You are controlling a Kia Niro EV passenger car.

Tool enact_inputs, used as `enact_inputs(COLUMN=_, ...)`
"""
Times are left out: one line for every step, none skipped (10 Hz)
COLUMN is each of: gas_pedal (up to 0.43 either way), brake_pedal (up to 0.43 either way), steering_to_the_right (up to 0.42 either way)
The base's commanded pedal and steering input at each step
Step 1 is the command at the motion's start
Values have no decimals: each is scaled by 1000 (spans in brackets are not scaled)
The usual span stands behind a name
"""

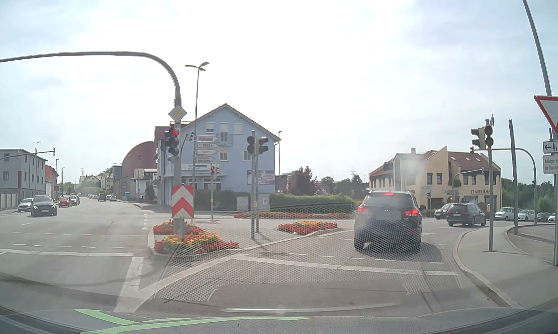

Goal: Follow the waypoints while adhering to traffic rules and regulations

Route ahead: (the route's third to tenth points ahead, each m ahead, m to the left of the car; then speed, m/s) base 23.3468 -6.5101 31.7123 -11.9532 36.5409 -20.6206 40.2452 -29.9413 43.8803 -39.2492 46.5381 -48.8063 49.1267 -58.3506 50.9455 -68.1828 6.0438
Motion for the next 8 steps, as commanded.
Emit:
enact_inputs(gas_pedal=47, brake_pedal=0, steering_to_the_right=137)
enact_inputs(gas_pedal=28, brake_pedal=0, steering_to_the_right=137)
enact_inputs(gas_pedal=0, brake_pedal=0, steering_to_the_right=139)
enact_inputs(gas_pedal=0, brake_pedal=0, steering_to_the_right=139)
enact_inputs(gas_pedal=0, brake_pedal=0, steering_to_the_right=140)
enact_inputs(gas_pedal=0, brake_pedal=128, steering_to_the_right=144)
enact_inputs(gas_pedal=0, brake_pedal=262, steering_to_the_right=150)
enact_inputs(gas_pedal=0, brake_pedal=335, steering_to_the_right=149)
